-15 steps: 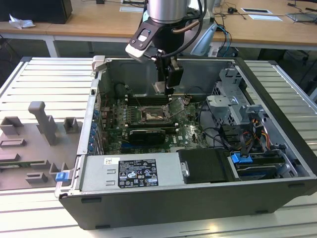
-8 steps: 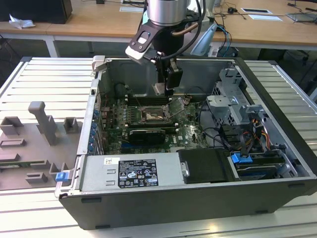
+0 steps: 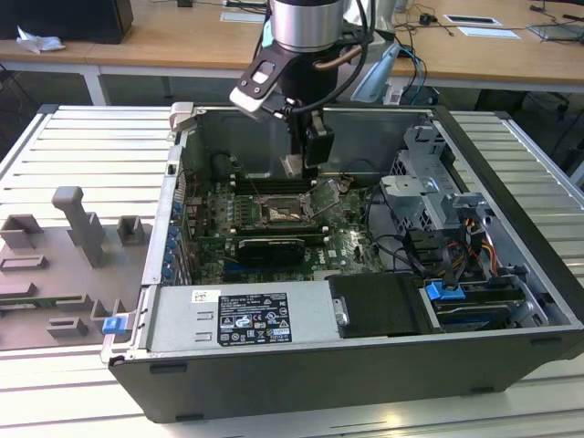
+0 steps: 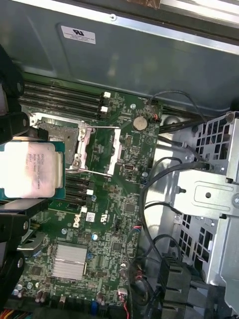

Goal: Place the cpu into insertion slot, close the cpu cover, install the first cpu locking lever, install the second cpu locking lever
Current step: 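Place the cpu into insertion slot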

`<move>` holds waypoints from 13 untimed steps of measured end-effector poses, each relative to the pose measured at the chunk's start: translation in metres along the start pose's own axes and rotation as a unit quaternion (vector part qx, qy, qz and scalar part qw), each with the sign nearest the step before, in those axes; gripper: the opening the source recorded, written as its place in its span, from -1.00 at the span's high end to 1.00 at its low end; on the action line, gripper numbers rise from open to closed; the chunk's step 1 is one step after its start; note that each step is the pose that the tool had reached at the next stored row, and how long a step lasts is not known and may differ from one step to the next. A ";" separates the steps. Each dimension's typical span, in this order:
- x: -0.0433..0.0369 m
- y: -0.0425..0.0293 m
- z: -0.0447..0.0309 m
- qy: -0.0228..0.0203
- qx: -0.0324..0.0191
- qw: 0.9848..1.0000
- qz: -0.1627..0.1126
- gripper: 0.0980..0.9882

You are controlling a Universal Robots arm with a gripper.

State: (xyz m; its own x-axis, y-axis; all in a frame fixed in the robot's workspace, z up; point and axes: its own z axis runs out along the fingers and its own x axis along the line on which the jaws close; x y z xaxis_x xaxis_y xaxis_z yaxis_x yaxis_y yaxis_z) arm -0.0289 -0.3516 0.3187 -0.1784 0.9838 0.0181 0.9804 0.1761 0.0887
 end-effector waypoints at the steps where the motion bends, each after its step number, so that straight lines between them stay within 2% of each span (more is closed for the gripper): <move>1: 0.0000 -0.0001 0.0008 0.000 0.000 1.000 0.003 0.00; 13: 0.0003 -0.0005 0.0062 -0.002 0.000 1.000 0.019 0.00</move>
State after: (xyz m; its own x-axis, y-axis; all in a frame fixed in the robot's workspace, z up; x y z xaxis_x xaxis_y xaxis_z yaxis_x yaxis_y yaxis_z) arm -0.0289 -0.3512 0.3125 -0.1405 0.9899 0.0182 0.9864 0.1384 0.0887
